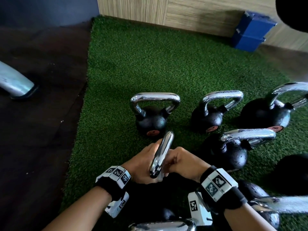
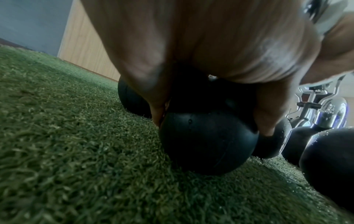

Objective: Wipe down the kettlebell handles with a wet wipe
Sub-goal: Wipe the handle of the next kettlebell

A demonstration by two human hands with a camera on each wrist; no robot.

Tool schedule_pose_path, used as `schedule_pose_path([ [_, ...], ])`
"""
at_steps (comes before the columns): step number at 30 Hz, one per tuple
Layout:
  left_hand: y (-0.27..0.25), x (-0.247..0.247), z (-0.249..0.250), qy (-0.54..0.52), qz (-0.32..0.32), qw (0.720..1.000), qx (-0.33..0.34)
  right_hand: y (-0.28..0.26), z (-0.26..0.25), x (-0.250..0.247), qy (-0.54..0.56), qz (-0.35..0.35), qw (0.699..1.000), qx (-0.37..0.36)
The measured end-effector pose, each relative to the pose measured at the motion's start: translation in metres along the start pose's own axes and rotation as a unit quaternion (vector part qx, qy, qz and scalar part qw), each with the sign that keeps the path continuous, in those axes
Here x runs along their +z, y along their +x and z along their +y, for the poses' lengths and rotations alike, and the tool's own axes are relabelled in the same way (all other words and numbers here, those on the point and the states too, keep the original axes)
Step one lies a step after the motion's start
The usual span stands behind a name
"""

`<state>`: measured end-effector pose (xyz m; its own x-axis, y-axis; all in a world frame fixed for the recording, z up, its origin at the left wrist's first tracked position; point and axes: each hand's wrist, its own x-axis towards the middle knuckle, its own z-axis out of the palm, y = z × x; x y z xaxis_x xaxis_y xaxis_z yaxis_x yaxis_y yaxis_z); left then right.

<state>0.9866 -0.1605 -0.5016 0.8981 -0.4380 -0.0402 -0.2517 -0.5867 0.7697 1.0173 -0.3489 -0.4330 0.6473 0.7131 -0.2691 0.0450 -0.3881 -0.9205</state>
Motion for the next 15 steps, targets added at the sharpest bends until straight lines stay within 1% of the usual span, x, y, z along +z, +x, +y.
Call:
schedule_pose_path([
  [2,0.000,-0.001,0.000,0.023,-0.005,1.000,0.002,0.002,0.002,0.001,0.041,-0.014,0.999,0.018],
  [5,0.001,-0.002,-0.001,0.023,-0.016,1.000,0.004,0.003,0.005,-0.004,0.085,-0.023,0.996,0.029],
  [9,0.001,-0.001,-0.002,0.021,-0.025,0.999,-0.009,-0.001,0.007,-0.010,0.191,-0.058,0.979,0.034],
  [10,0.001,0.000,-0.002,0.016,-0.024,1.000,-0.012,-0.002,0.007,-0.010,0.214,-0.050,0.975,0.036],
  [12,0.002,0.000,-0.003,0.010,-0.022,1.000,-0.013,0.001,0.009,-0.009,0.274,0.000,0.961,0.047],
  [15,0.004,0.001,-0.004,-0.001,-0.009,1.000,-0.006,0.006,0.012,-0.006,0.368,0.082,0.924,0.065],
])
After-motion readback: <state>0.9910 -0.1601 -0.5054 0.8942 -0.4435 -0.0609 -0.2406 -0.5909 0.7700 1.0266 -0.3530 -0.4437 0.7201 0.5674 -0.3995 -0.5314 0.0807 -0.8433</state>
